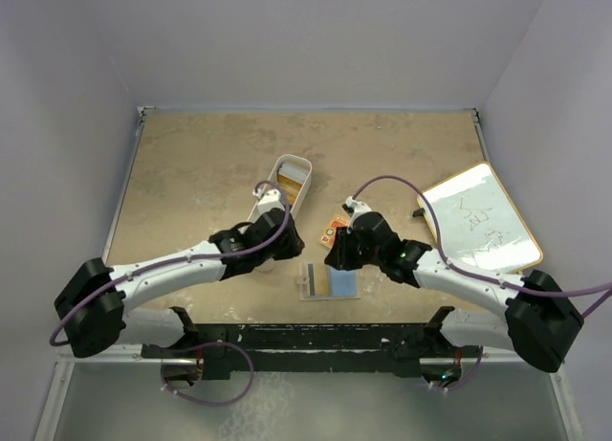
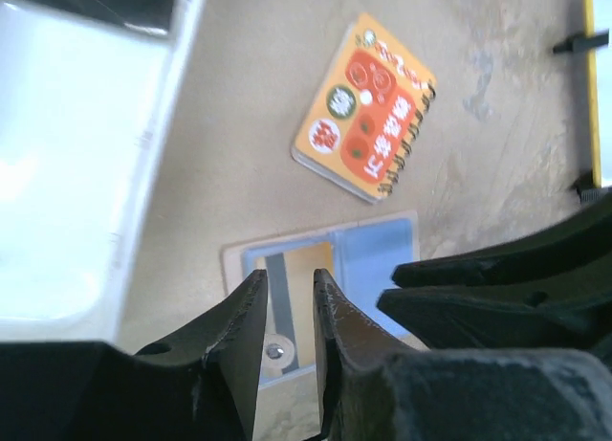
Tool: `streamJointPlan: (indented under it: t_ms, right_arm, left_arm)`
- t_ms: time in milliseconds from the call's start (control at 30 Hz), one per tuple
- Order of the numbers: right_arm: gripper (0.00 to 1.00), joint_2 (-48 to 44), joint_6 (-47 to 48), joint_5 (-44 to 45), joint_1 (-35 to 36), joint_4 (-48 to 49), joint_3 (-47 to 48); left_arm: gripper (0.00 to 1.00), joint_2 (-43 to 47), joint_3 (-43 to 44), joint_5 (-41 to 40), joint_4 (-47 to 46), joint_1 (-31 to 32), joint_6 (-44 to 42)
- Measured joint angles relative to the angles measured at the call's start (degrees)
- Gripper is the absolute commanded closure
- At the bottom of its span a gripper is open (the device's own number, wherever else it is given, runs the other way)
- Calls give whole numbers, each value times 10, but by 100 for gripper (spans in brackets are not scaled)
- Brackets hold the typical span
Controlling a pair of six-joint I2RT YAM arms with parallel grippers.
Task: Put the credit cards into the card holder
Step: Insert the credit card into the card holder, then pick up the credit card from the storage box.
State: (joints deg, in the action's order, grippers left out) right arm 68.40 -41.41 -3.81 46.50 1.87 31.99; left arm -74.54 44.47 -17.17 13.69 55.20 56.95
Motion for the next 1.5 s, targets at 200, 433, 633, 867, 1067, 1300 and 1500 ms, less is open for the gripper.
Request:
streamJointPlan:
  t_ms: [200,433,633,867,1067,1300,1500]
  right_arm:
    - [61,2,99,50,0,-48,107]
    - [49,123,239,91,0,-83,307]
    - [41,267,345,110,0,-130,483]
    - [39,436,441,136,0,-192,664]
    - [39,530,502,168,0,-225,741]
    - [40,602,568,228,0,-229,789]
    - [41,621,602,261,0,-229,789]
  left_arm:
    - [72,71,4,-15,67,-102,-25]
    - [67,102,4,-22,125,-203,-51]
    - [66,138,-26,-19,132,-274,-56]
    - [66,170,-79,17,114,-311,-55]
    - [66,173,-94,48,101,-314,-55]
    - [67,173,-116,74,73,-320,-55]
    - [68,172,-118,88,65,-320,-56]
